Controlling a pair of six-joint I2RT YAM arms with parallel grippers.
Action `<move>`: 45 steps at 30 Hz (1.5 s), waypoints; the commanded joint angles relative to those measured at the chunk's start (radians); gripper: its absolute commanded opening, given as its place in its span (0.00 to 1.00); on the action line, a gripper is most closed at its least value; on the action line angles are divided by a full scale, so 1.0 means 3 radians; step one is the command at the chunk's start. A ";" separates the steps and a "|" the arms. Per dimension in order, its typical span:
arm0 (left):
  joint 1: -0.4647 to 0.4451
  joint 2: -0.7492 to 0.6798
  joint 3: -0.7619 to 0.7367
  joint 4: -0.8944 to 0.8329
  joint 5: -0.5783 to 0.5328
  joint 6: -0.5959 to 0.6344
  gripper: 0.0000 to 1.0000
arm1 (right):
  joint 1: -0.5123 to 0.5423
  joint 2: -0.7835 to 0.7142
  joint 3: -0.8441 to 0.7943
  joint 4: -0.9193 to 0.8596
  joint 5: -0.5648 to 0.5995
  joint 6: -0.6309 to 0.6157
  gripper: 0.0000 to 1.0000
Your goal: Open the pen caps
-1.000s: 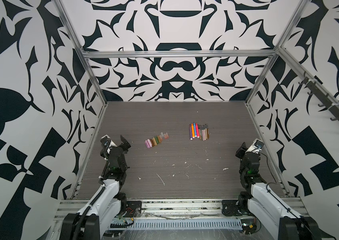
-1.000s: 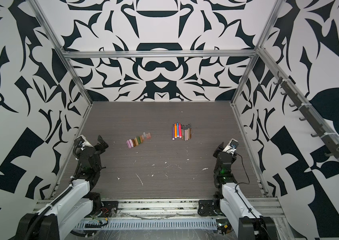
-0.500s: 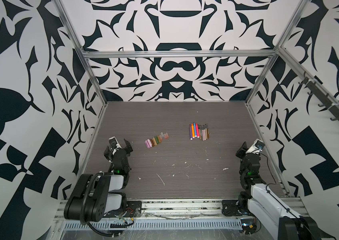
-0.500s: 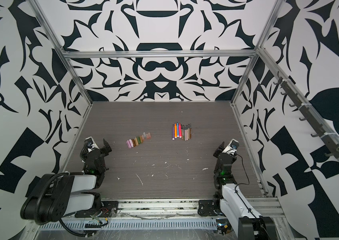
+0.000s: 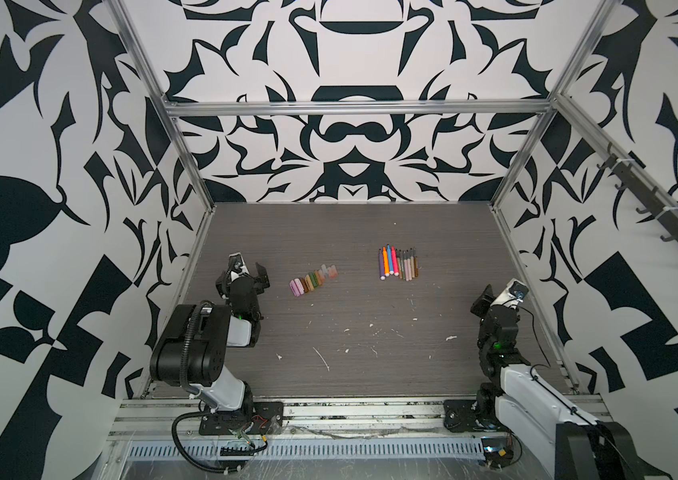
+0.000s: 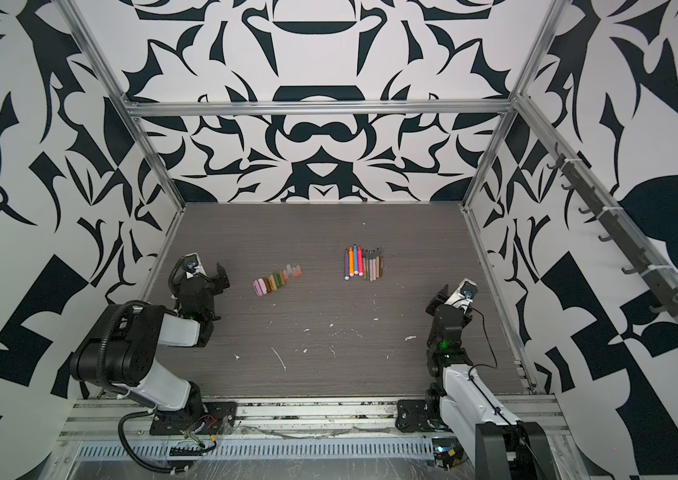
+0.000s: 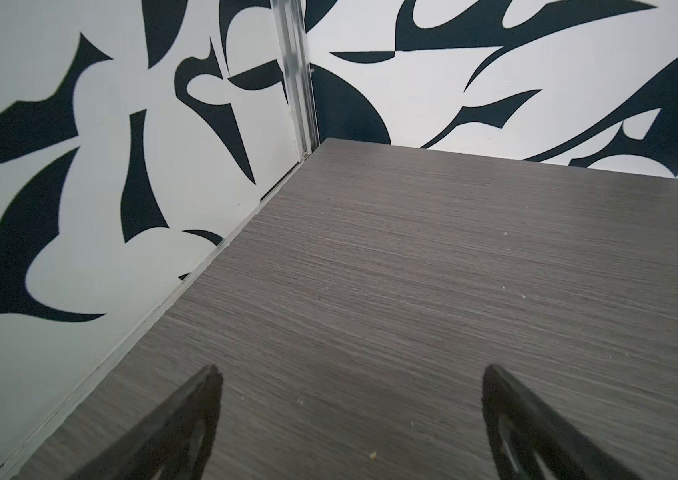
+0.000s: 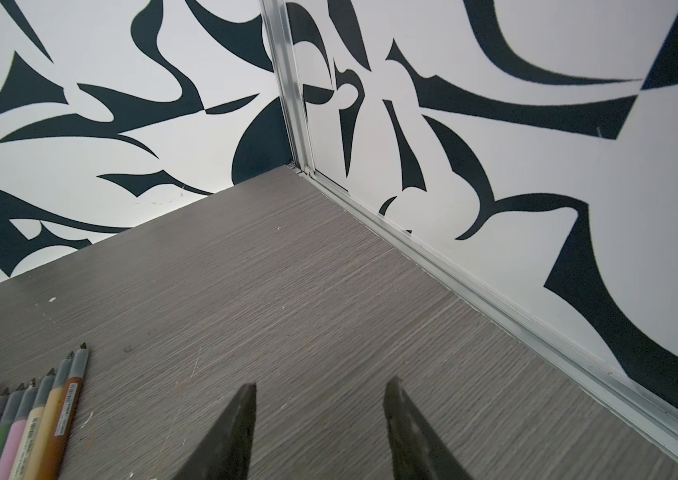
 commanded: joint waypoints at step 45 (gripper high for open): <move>0.0385 -0.0146 0.0195 -0.0756 0.1343 -0.0051 0.99 | 0.0219 0.2254 0.0961 0.0757 -0.1105 -0.1004 1.00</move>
